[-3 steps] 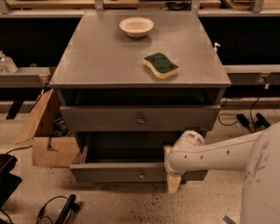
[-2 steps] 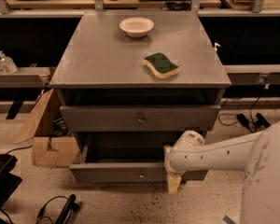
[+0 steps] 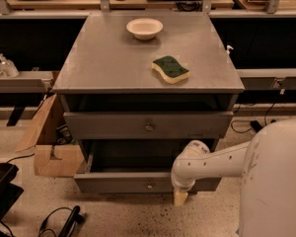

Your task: Open middle drawer

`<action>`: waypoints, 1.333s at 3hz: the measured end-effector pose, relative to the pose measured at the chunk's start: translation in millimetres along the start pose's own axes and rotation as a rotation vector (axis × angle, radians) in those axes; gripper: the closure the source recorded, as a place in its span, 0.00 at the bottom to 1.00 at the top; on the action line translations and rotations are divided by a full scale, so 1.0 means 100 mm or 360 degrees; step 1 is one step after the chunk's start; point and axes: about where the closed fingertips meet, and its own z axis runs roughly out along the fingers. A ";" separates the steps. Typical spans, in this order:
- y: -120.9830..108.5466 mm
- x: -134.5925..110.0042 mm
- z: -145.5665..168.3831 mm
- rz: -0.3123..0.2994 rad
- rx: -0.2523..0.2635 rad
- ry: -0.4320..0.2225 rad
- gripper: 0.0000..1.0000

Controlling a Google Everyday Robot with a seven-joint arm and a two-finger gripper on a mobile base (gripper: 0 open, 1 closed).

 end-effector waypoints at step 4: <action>0.43 0.00 -0.06 0.0095 -0.0160 0.0082 1.00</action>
Offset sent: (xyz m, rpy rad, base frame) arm -0.1545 -0.0144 0.0566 -0.2323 0.2667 -0.2470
